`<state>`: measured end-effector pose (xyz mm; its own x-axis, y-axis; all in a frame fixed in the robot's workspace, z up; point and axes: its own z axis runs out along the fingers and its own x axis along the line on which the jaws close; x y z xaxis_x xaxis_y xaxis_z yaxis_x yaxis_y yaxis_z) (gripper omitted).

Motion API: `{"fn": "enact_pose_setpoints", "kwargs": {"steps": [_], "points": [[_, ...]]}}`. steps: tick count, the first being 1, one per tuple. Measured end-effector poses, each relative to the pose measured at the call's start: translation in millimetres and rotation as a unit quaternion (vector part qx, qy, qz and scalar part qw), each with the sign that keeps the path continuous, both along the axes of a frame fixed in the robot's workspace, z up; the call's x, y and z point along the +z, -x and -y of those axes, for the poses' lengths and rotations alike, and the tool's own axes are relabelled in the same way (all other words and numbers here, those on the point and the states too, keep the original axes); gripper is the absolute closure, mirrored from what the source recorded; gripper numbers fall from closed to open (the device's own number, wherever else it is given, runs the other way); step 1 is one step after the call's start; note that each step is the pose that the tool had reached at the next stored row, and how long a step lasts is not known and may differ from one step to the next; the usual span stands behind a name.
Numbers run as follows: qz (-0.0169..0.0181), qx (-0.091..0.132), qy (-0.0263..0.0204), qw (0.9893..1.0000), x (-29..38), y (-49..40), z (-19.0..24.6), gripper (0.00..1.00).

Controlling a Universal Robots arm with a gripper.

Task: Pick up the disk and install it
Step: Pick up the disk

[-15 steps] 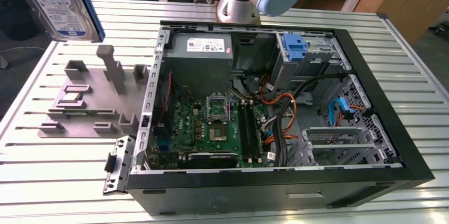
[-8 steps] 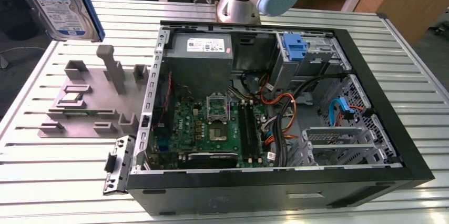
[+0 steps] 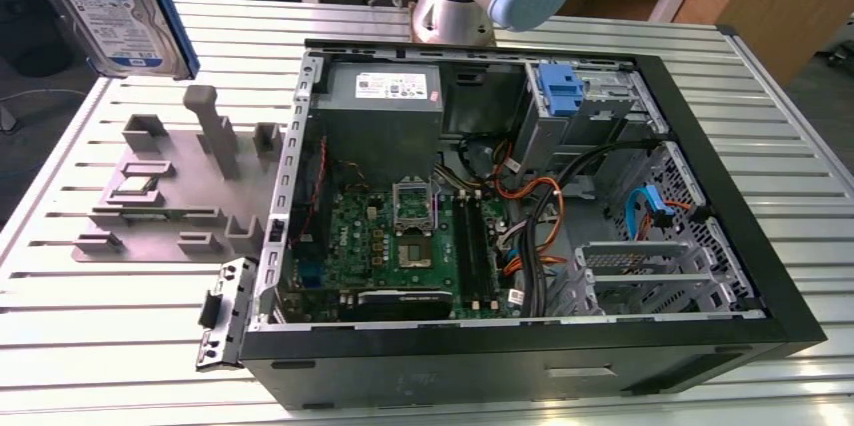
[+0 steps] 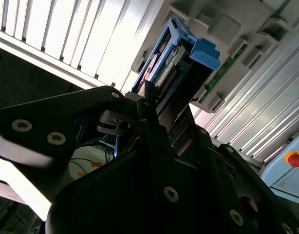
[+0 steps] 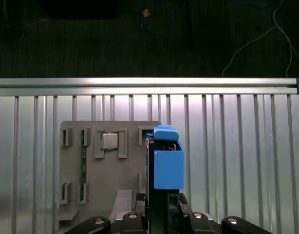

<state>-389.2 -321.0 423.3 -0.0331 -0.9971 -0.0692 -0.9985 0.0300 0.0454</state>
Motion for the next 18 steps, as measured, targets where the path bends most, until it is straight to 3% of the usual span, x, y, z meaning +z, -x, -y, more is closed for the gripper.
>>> {"fn": "enact_pose_setpoints", "kwargs": {"steps": [8, 18], "points": [[0.0000, 0.000, 0.0000, 1.0000, 5.4, 0.0, 0.0, 0.65], [-0.0001, 0.000, 0.0000, 1.0000, 7.5, 0.0, 0.0, 0.65]]}}
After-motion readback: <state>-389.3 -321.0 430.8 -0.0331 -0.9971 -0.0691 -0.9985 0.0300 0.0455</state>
